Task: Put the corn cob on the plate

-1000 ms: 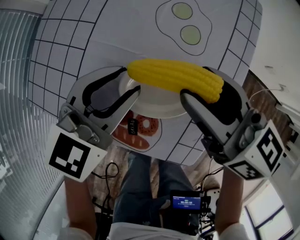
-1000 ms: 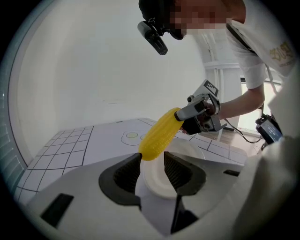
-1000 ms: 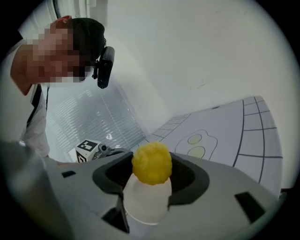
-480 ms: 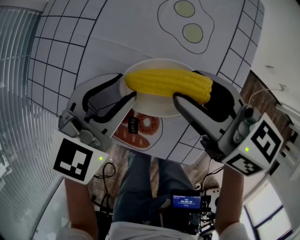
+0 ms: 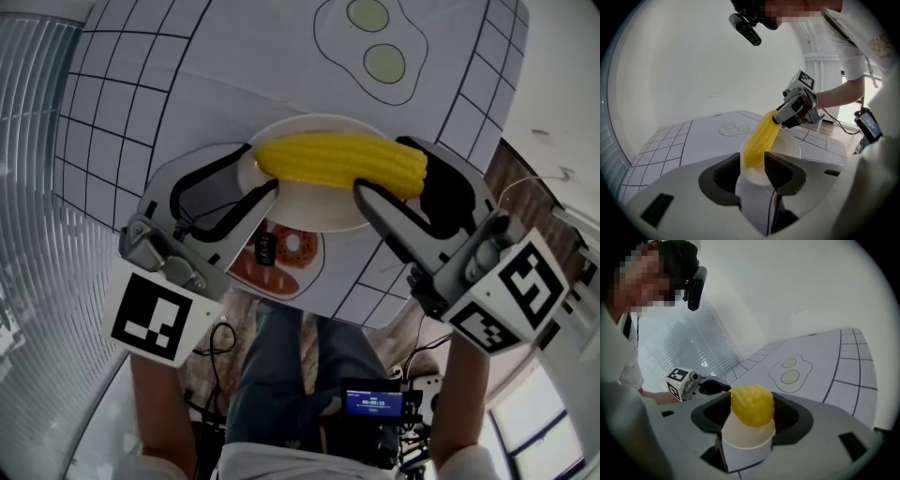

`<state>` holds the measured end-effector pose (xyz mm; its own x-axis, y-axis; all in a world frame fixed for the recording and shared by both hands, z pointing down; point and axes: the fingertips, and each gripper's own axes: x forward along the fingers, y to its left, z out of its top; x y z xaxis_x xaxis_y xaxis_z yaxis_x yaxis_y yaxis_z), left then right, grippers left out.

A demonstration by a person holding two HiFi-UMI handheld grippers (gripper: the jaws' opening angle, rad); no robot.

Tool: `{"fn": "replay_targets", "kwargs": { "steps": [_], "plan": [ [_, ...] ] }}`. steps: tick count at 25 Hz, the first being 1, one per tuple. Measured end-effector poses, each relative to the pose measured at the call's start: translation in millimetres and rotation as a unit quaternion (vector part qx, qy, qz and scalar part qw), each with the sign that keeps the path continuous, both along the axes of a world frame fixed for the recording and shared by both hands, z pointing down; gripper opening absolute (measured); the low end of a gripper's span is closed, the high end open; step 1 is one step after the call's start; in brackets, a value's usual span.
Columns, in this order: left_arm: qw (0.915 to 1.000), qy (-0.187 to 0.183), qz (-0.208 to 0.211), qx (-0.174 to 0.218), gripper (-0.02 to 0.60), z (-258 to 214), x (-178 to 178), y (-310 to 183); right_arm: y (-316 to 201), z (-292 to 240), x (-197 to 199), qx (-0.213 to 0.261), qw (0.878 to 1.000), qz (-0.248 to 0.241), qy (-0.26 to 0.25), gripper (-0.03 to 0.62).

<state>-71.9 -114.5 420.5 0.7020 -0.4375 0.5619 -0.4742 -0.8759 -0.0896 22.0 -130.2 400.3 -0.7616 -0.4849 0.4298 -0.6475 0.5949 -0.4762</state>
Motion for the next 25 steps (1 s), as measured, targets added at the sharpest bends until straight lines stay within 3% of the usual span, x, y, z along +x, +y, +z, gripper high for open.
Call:
{"fn": "replay_targets", "kwargs": {
  "steps": [16, 25],
  "plan": [
    [0.9998, -0.016, 0.008, 0.007, 0.169, -3.1, 3.7, -4.0, -6.4, 5.7, 6.7, 0.03, 0.995, 0.014, 0.095, 0.299],
    [0.9998, -0.018, 0.0, 0.001, 0.169, -1.2, 2.0, -0.4, 0.8, 4.9, 7.4, 0.043, 0.994, 0.019, 0.101, 0.299]
  ]
}}
